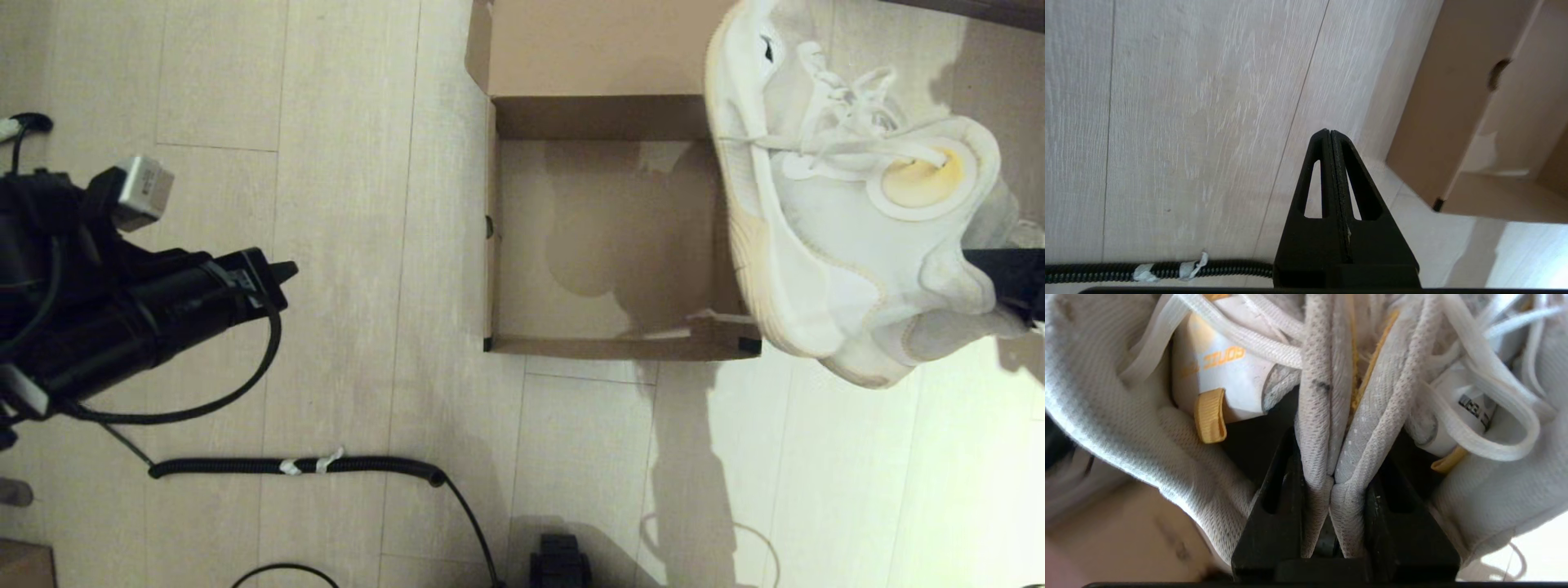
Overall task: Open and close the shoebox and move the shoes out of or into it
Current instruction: Put the shoes out of the shoe box
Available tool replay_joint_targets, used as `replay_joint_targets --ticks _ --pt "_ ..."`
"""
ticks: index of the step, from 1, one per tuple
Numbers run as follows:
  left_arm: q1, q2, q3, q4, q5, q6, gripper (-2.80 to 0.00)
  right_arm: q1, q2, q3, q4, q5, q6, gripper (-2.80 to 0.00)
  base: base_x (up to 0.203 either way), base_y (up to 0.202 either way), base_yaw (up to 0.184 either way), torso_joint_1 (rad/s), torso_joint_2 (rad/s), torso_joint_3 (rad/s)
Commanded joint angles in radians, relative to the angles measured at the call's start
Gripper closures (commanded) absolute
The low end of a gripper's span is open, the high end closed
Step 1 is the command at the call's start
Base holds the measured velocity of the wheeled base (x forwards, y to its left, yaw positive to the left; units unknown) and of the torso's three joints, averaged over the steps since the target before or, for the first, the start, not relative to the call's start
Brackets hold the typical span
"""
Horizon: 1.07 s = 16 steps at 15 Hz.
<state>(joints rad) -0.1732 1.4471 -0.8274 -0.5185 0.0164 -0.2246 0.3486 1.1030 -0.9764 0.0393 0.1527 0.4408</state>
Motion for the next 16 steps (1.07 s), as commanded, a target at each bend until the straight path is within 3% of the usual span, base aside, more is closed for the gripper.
replay_joint_targets --ticks 1,3,5,11,16 --pt "-0.003 0.032 -0.002 -0.003 0.0 0.001 0.0 0.082 0.049 -0.001 -0.023 -0.025 -0.024 0.0 0.0 0.0 0.0 0.0 0.0 0.0" --pt "-0.002 0.039 0.001 -0.003 -0.001 0.001 0.0 0.204 0.114 -0.002 -0.102 -0.133 -0.07 0.0 0.0 0.0 0.0 0.0 0.0 0.0" --pt "-0.002 0.041 0.002 -0.003 -0.001 0.001 0.0 0.271 0.172 -0.006 -0.165 -0.218 -0.166 0.0 0.0 0.0 0.0 0.0 0.0 0.0" --pt "-0.002 0.044 -0.001 -0.003 -0.003 0.001 0.0 0.297 0.247 0.002 -0.185 -0.269 -0.188 0.0 0.0 0.0 0.0 0.0 0.0 0.0" --pt "-0.003 0.052 0.002 -0.003 -0.007 0.015 0.0 0.306 0.406 0.027 -0.41 -0.287 -0.189 0.0 0.0 0.0 0.0 0.0 0.0 0.0"
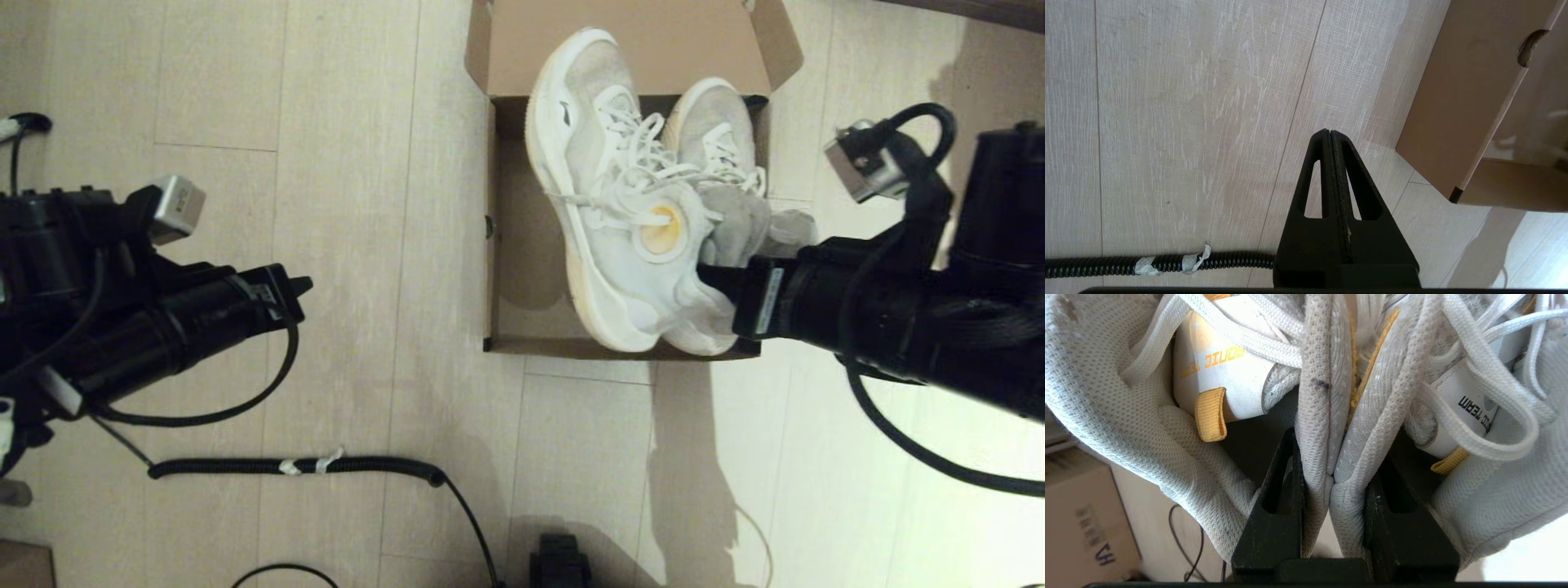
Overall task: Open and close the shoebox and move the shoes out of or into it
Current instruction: Put the shoes out of the shoe box
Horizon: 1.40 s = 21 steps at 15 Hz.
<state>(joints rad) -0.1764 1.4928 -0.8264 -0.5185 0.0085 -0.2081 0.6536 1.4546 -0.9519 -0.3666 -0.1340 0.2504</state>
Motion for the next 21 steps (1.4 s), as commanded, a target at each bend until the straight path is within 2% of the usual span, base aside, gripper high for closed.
replay_joint_targets --ticks 1,4,6,9,11,15,16,21 --pt "0.0 0.011 -0.002 -0.003 -0.001 0.001 0.0 0.001 0.077 0.002 -0.008 -0.001 0.001 0.0 0.0 0.0 0.0 0.0 0.0 0.0" --pt "-0.002 0.011 -0.002 -0.003 -0.004 0.001 0.0 -0.015 0.098 0.006 -0.009 -0.002 -0.003 0.0 0.0 0.0 0.0 0.0 0.0 0.0" --pt "-0.002 0.012 0.0 -0.003 -0.005 0.001 0.0 -0.033 0.115 0.02 -0.015 -0.017 -0.036 0.0 0.0 0.0 0.0 0.0 0.0 0.0" --pt "-0.005 0.012 0.001 -0.005 -0.007 -0.001 0.0 -0.035 0.168 0.023 -0.141 -0.035 -0.044 0.0 0.0 0.0 0.0 0.0 0.0 0.0" --pt "-0.006 0.005 0.002 -0.015 -0.032 -0.001 0.0 -0.034 0.222 0.018 -0.227 -0.042 -0.046 0.0 0.0 0.0 0.0 0.0 0.0 0.0" --pt "-0.005 -0.009 0.01 -0.019 -0.039 -0.002 0.0 -0.036 0.285 0.022 -0.305 -0.044 -0.071 0.0 0.0 0.0 0.0 0.0 0.0 0.0" --pt "-0.005 -0.009 0.016 -0.021 -0.039 -0.002 0.0 -0.038 0.285 0.022 -0.305 -0.044 -0.07 -2.8 0.0 0.0 0.0 0.0 0.0 0.0" --pt "-0.006 0.006 0.023 -0.061 -0.035 0.004 0.0 -0.048 0.27 0.046 -0.304 -0.082 -0.066 -2.8 0.0 0.0 0.0 0.0 0.0 0.0"
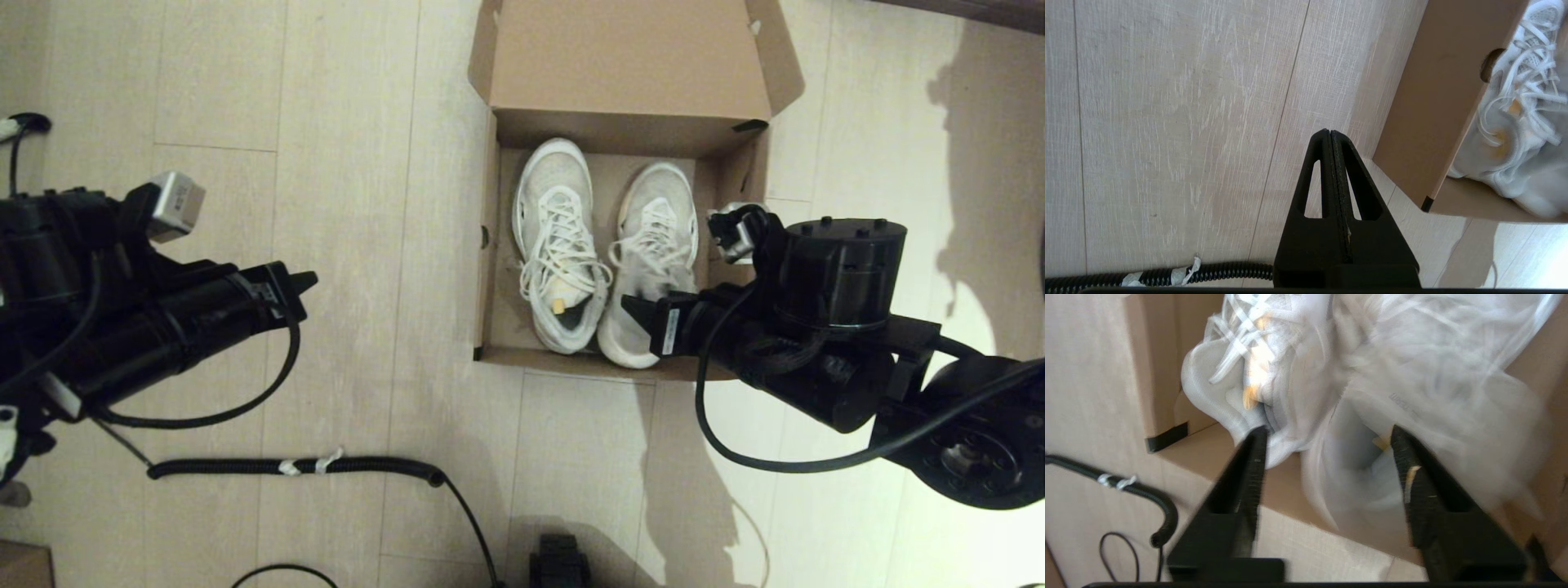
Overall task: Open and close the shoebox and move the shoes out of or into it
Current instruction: Put the shoes out of the shoe box, then close the shoe box
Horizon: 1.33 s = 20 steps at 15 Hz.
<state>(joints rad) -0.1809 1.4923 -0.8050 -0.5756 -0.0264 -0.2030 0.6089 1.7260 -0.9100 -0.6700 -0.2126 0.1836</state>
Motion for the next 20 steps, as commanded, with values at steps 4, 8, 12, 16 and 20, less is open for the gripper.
replay_joint_targets --ticks 4,8,12,16,20 --pt "0.004 -0.003 -0.004 -0.004 0.002 -0.002 0.0 -0.009 -0.043 0.026 -0.005 -0.006 0.014 -2.8 0.0 0.0 0.0 0.0 0.0 0.0" --pt "-0.011 0.118 -0.103 -0.039 -0.002 -0.003 0.0 -0.128 -0.208 0.109 -0.003 -0.005 0.048 -2.8 0.0 0.0 0.0 0.0 0.0 0.0" --pt "-0.043 0.271 -0.267 -0.136 0.02 0.0 0.0 -0.358 -0.235 0.109 -0.004 -0.003 0.056 0.0 0.0 0.0 0.0 0.0 0.0 0.0" --pt "-0.051 0.45 -0.463 -0.225 0.043 -0.001 0.0 -0.477 -0.067 0.038 -0.08 0.003 0.101 0.0 0.0 0.0 0.0 0.0 0.0 0.0" --pt "-0.081 0.606 -0.69 -0.278 0.042 -0.002 0.0 -0.489 0.15 -0.14 -0.219 0.041 0.21 0.0 0.0 0.0 0.0 0.0 0.0 0.0"
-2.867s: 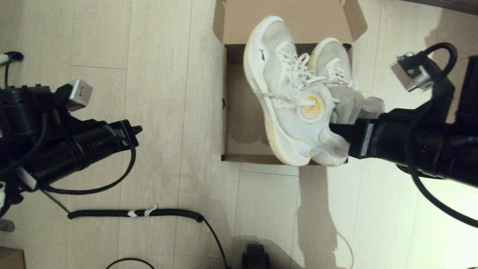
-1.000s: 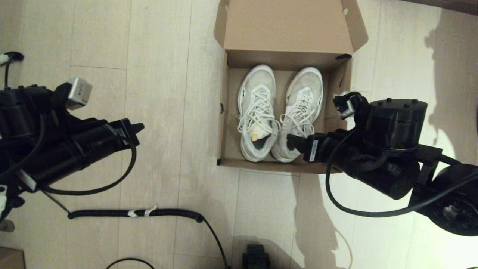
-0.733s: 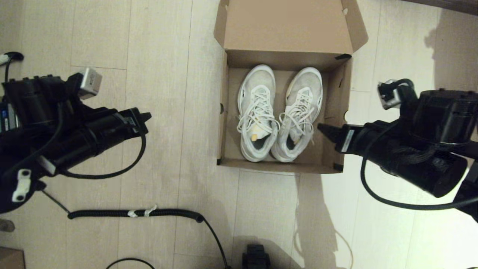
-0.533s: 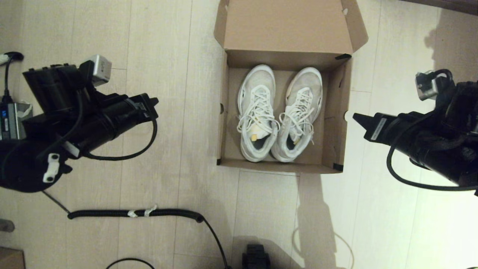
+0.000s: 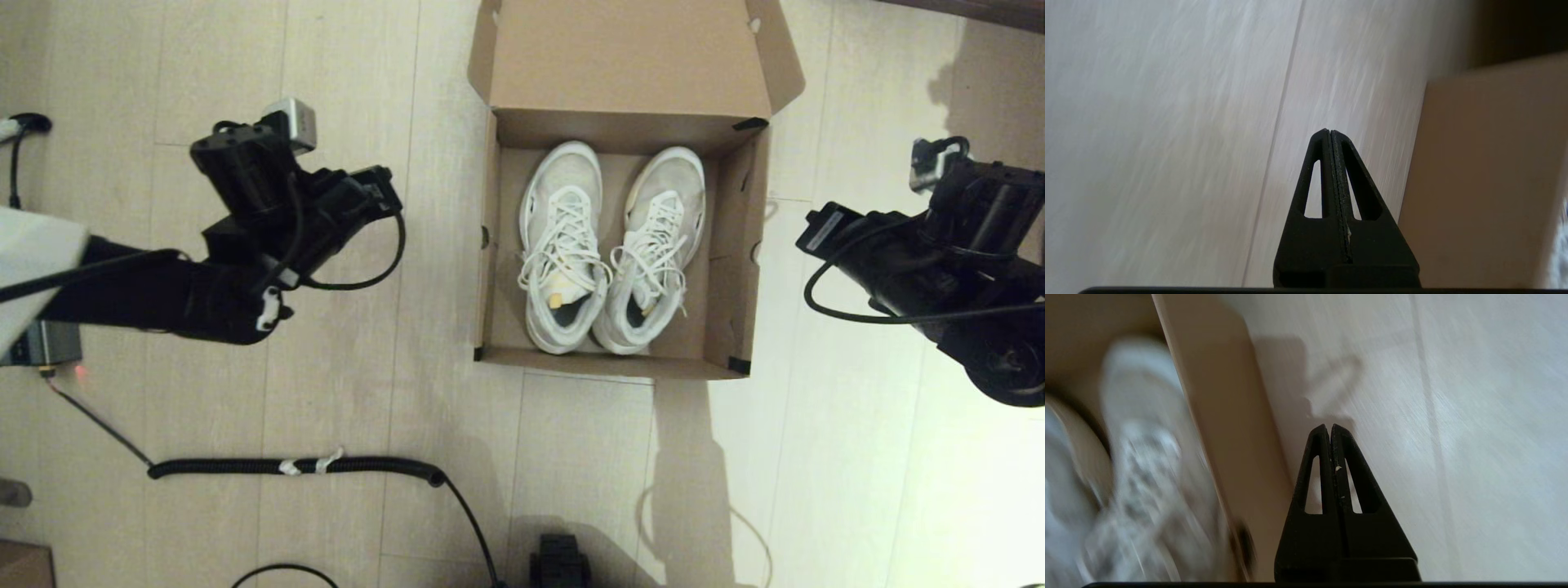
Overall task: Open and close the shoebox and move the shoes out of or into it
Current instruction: Close the shoe box
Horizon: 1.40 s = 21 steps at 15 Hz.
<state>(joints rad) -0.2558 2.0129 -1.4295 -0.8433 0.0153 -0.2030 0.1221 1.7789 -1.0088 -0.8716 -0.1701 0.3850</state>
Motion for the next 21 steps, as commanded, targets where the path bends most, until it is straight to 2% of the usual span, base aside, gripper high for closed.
replay_joint_targets --ticks 1,3,5,6,8,9,14,16,18,21 --pt "-0.008 0.126 -0.141 -0.027 0.0 -0.002 0.0 -0.004 0.147 -0.098 -0.062 0.02 0.042 0.0 0.0 0.0 0.0 0.0 0.0 0.0" --pt "-0.016 0.212 -0.301 -0.048 -0.002 -0.01 0.0 -0.016 0.217 -0.196 -0.116 0.056 0.088 0.0 0.0 0.0 0.0 0.0 0.0 0.0" --pt "-0.023 0.27 -0.438 -0.056 -0.006 -0.056 0.0 -0.062 0.241 -0.249 -0.13 0.087 0.178 0.0 0.0 0.0 0.0 0.0 0.0 0.0" --pt "-0.028 0.293 -0.49 -0.057 -0.026 -0.131 0.0 -0.089 0.247 -0.263 -0.131 0.126 0.241 0.0 0.0 0.0 0.0 0.0 0.0 0.0" --pt "-0.045 0.299 -0.498 -0.056 -0.11 -0.27 0.0 -0.12 0.269 -0.297 -0.132 0.19 0.333 0.0 0.0 0.0 0.0 0.0 0.0 0.0" --pt "-0.067 0.298 -0.497 -0.05 -0.12 -0.307 0.0 -0.122 0.269 -0.298 -0.132 0.197 0.353 0.0 0.0 0.0 0.0 0.0 0.0 0.0" --pt "-0.154 0.294 -0.478 -0.033 -0.107 -0.314 0.0 -0.09 0.228 -0.264 -0.128 0.238 0.356 0.0 0.0 0.0 0.0 0.0 0.0 0.0" --pt "-0.159 0.282 -0.448 -0.033 -0.101 -0.314 0.0 -0.083 0.197 -0.211 -0.126 0.307 0.357 0.0 0.0 0.0 0.0 0.0 0.0 0.0" --pt "-0.165 0.253 -0.385 -0.034 -0.1 -0.313 0.0 -0.077 0.166 -0.158 -0.123 0.347 0.356 0.0 0.0 0.0 0.0 0.0 0.0 0.0" --pt "-0.181 0.189 -0.229 -0.047 -0.101 -0.311 0.0 -0.065 0.111 -0.064 -0.093 0.364 0.345 0.0 0.0 0.0 0.0 0.0 0.0 0.0"
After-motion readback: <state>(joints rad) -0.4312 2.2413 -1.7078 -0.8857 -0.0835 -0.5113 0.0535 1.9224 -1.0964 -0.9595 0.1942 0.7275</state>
